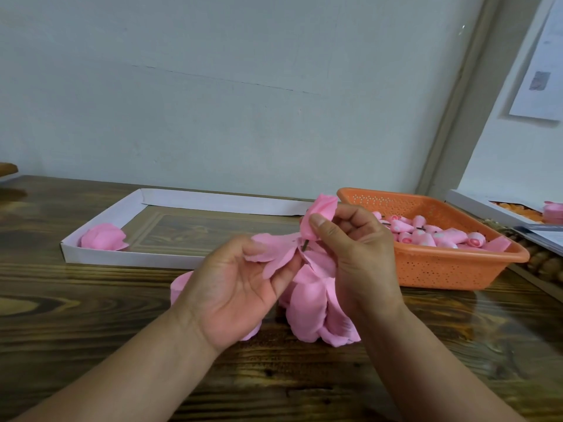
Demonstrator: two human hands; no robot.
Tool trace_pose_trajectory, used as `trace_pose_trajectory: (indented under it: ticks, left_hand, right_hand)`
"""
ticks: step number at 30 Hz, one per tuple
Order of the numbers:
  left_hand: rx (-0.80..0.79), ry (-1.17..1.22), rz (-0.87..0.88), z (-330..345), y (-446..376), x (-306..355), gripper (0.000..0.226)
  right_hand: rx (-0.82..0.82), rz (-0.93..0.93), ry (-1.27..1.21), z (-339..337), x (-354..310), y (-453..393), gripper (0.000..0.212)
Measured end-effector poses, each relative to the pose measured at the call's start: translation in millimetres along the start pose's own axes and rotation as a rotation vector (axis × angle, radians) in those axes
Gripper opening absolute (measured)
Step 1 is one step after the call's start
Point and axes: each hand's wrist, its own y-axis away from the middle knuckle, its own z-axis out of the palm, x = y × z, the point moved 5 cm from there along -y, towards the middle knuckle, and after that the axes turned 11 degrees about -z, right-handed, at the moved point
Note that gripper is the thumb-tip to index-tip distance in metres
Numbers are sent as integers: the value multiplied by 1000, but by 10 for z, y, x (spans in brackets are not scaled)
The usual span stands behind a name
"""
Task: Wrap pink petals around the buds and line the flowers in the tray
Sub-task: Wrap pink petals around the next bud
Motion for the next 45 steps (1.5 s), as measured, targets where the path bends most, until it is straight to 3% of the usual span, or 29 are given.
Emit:
trace_pose_trajectory:
  ticks: [4, 10, 14, 17, 20, 25, 34, 45]
  left_hand:
    - [152, -69, 30, -78, -68, -39, 34]
    - [326, -196, 76, -151, -77, -57, 23]
    - [389, -429, 109, -164, -52, -17, 29]
    - [416, -464, 154, -153, -35, -1, 27]
    - [413, -441, 161, -133, -20, 2, 26]
    - [373, -418, 123, -121, -19, -15, 31]
    - [242, -312, -10, -71, -18, -81, 30]
    - [270, -254, -7, -88, 5, -41, 30]
  right_hand:
    - [-27, -20, 20, 21, -21, 28, 15]
    - [-155, -46, 62, 125, 29, 105, 9]
    - [-100, -65, 53, 48, -3, 40, 11]
    - [-93, -51, 62, 28, 13, 27, 15]
    - [-81, -43, 39, 36, -2, 16, 22]
    - [-66, -57, -48, 26, -39, -8, 12]
    - [-119, -14, 8, 33, 0, 20, 16]
    - [-222, -58, 48, 89, 45, 71, 15]
